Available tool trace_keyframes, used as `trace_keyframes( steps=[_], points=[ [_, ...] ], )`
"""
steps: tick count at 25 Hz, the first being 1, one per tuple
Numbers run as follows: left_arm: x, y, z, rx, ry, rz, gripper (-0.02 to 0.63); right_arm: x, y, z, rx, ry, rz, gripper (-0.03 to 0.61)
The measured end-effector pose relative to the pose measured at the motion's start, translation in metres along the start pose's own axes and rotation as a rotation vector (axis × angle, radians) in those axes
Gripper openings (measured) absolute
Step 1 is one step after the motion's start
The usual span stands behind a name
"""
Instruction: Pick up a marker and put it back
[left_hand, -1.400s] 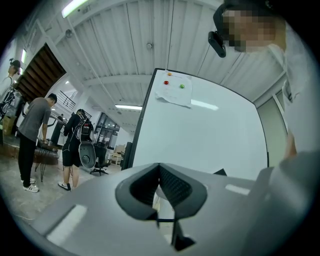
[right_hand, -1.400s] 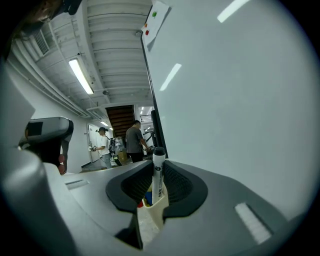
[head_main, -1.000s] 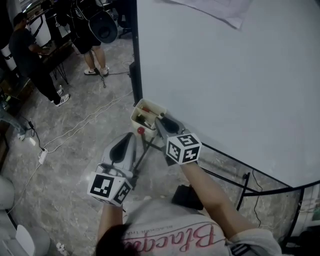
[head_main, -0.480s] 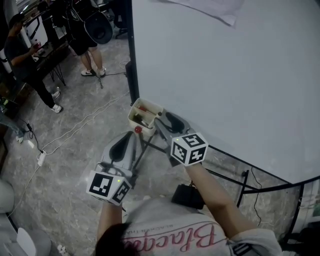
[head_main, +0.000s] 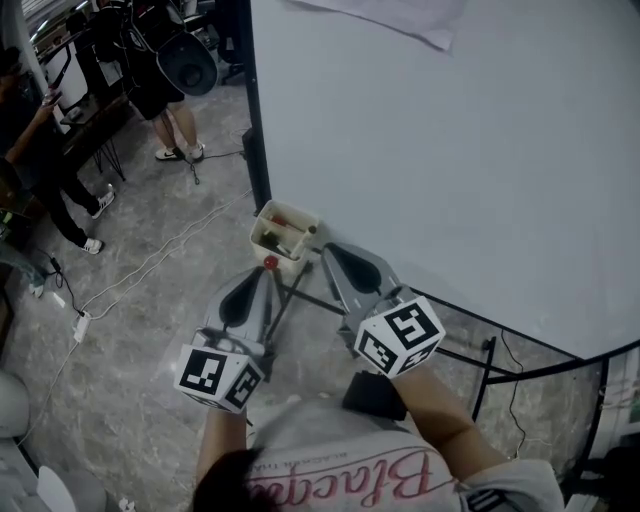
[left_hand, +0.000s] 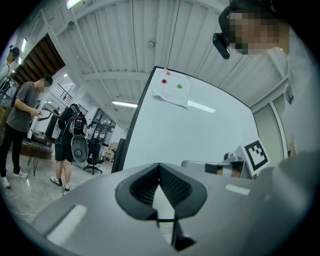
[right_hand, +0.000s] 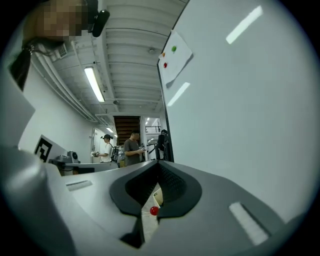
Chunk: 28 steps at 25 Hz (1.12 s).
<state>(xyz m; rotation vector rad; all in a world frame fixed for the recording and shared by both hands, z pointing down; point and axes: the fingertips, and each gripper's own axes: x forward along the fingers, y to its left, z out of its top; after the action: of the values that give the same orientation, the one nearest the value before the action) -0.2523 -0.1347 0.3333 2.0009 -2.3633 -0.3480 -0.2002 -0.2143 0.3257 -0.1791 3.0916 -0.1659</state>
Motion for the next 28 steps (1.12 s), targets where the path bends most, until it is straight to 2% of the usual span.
trace_keyframes(
  steps=[11,28],
  points=[
    [-0.007,-0.01,0.011,0.003,-0.034,-0.022,0.0,-0.031,0.019,0.004,-0.04,-0.026,-0.016,0.0],
    [-0.013,-0.019,0.013,0.008,-0.051,-0.026,0.0,-0.042,0.026,0.002,-0.065,-0.023,-0.015,0.0]
  ],
)
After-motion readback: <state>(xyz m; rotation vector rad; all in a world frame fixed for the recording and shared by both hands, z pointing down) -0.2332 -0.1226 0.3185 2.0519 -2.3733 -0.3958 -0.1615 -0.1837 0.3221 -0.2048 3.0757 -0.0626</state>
